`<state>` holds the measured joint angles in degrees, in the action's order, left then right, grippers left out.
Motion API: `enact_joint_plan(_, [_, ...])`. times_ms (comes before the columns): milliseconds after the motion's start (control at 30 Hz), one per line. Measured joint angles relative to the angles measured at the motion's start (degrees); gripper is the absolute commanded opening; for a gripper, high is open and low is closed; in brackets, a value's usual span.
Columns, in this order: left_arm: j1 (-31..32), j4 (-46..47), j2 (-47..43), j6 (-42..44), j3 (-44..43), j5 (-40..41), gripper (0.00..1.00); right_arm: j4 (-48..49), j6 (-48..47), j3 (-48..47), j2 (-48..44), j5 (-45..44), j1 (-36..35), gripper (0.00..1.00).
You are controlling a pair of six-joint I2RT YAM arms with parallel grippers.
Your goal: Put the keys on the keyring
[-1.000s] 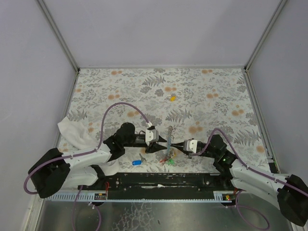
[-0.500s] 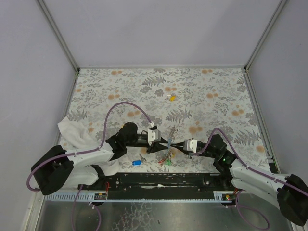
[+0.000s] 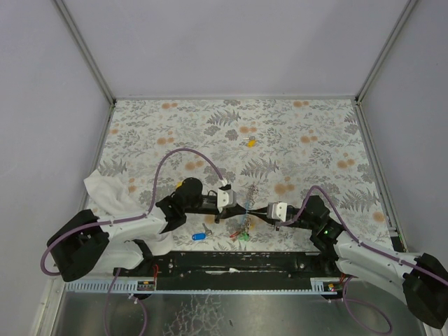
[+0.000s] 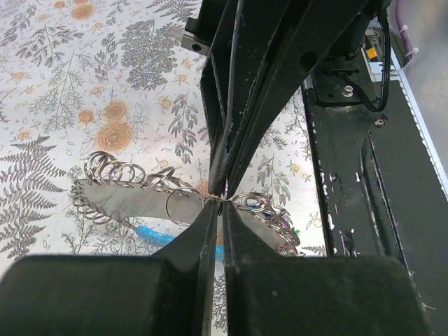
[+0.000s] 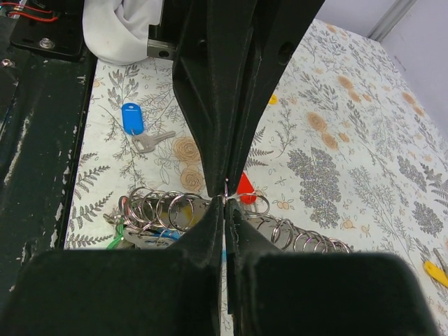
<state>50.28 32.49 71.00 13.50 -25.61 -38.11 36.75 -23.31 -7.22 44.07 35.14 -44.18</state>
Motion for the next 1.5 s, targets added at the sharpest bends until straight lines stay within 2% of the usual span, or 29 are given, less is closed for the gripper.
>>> enact_joint_plan(167, [1.07,-2.45,-0.9,1.75,-0.76,1.42,0.0,-1.14,-0.09,0.0,-1.31,-0.04,0.0,0.21])
enact_joint_plan(300, [2.19,-5.38,-1.36,3.15,-1.97,3.13,0.0,-2.84,-1.18,-0.72,-3.17,0.0,0.0,0.26])
enact_joint_plan(667, [3.8,-11.67,-2.86,6.14,-3.52,6.86,0.0,-9.29,-4.61,-4.17,-3.13,0.52,0.0,0.26])
enact_joint_plan(867, [4.11,-12.39,-3.39,6.38,-3.52,7.37,0.0,-11.1,-5.73,-5.05,-2.32,1.64,-0.02,0.26])
enact_joint_plan(1500, [4.66,-12.79,-4.31,6.32,-3.5,7.74,0.0,-15.08,-6.67,-7.78,2.08,4.61,0.0,0.16])
